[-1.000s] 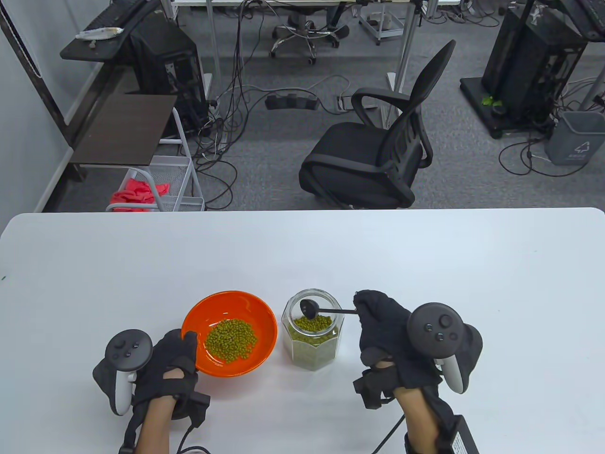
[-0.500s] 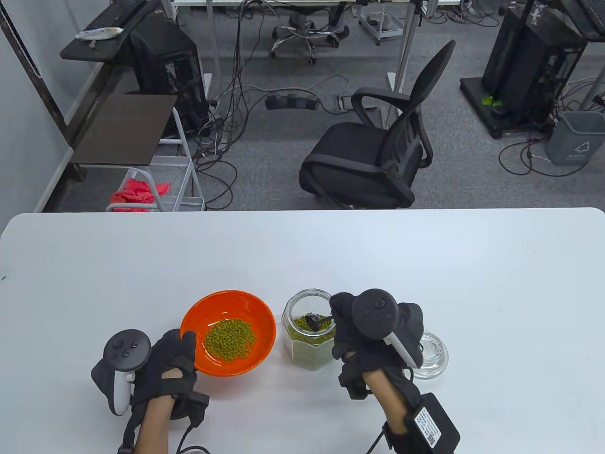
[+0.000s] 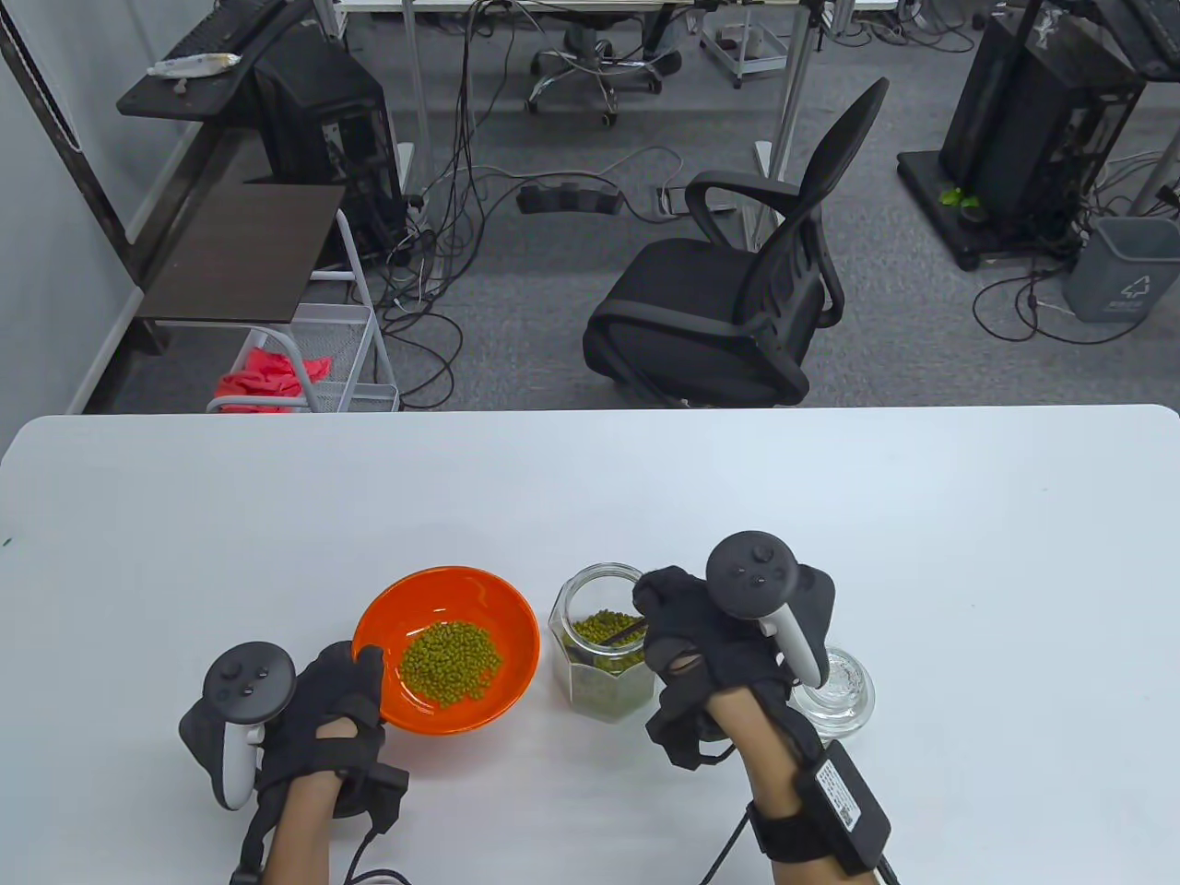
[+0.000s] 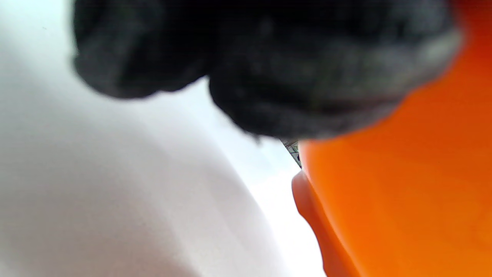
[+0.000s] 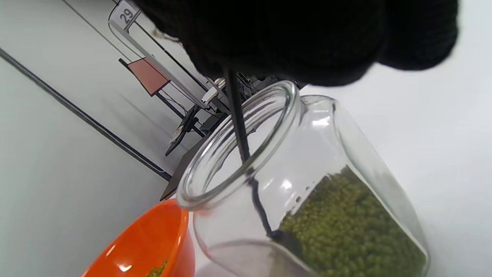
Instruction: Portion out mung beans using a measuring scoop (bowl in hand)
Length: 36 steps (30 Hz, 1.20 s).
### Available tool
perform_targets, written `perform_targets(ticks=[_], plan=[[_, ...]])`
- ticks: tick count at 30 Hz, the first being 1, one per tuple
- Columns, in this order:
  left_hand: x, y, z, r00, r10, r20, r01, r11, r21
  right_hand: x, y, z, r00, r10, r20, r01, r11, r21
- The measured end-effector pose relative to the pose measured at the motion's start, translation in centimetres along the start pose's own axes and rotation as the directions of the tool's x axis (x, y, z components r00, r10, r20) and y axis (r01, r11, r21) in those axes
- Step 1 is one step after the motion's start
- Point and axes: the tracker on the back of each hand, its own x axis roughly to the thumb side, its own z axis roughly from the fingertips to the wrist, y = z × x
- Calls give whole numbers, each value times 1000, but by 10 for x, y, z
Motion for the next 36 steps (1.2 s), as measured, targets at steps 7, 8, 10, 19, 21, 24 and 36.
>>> perform_targets(ticks=[7, 8, 10, 19, 21, 24, 36], plan=[[0, -1, 0, 1000, -2, 3, 2, 1000, -4, -31, -11, -2, 972, -222, -83, 221, 975, -22], [1, -1, 0, 1000, -3, 3, 3, 1000, -3, -35, -13, -1, 965, -250, -83, 249, 968, -27], [1, -1, 0, 1000, -3, 2, 3, 1000, -4, -40, -16, 1, 956, -283, -84, 280, 959, -39], [0, -2, 0, 1000, -9, -3, 9, 1000, 0, -62, -28, 6, 885, -453, -109, 448, 891, -71], [0, -3, 0, 1000, -13, -5, 13, 1000, 0, -66, -31, 7, 875, -470, -115, 463, 883, -79], [0, -3, 0, 1000, -13, -5, 13, 1000, 0, -69, -34, 8, 857, -500, -122, 494, 866, -77], [1, -3, 0, 1000, -13, -2, 13, 1000, -3, -83, -51, 14, 808, -576, -125, 566, 817, -109]])
